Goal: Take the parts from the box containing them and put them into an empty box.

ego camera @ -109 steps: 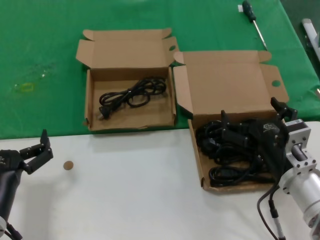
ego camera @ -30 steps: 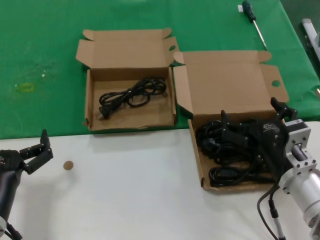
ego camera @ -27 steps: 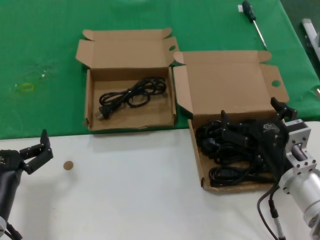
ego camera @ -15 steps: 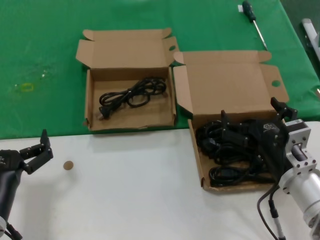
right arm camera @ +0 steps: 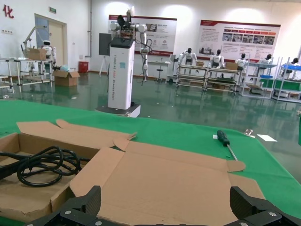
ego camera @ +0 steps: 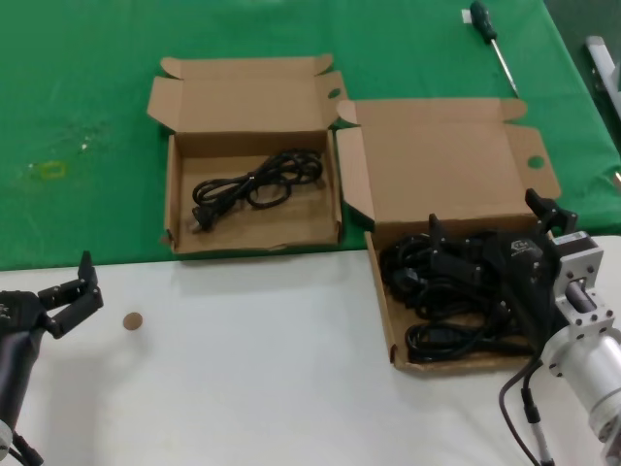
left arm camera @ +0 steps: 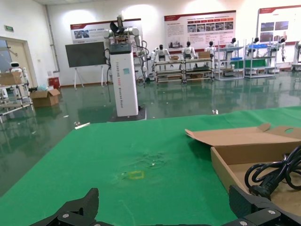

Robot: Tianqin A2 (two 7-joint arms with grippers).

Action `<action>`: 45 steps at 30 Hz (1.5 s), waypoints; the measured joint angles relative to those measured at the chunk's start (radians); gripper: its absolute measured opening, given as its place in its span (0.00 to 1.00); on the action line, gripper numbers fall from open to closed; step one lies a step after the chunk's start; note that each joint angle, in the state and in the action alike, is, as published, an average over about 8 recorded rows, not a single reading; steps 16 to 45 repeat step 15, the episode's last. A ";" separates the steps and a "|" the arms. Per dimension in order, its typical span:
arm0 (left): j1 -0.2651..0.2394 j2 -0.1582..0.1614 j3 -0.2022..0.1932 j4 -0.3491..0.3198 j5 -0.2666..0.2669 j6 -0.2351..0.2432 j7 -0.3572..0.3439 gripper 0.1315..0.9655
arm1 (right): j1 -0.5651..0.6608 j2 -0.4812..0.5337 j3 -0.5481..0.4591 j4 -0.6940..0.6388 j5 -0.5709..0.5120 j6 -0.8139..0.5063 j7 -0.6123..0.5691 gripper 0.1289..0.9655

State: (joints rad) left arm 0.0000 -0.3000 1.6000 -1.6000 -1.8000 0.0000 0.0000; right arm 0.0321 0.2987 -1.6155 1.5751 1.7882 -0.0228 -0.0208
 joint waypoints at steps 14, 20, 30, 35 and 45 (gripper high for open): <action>0.000 0.000 0.000 0.000 0.000 0.000 0.000 1.00 | 0.000 0.000 0.000 0.000 0.000 0.000 0.000 1.00; 0.000 0.000 0.000 0.000 0.000 0.000 0.000 1.00 | 0.000 0.000 0.000 0.000 0.000 0.000 0.000 1.00; 0.000 0.000 0.000 0.000 0.000 0.000 0.000 1.00 | 0.000 0.000 0.000 0.000 0.000 0.000 0.000 1.00; 0.000 0.000 0.000 0.000 0.000 0.000 0.000 1.00 | 0.000 0.000 0.000 0.000 0.000 0.000 0.000 1.00; 0.000 0.000 0.000 0.000 0.000 0.000 0.000 1.00 | 0.000 0.000 0.000 0.000 0.000 0.000 0.000 1.00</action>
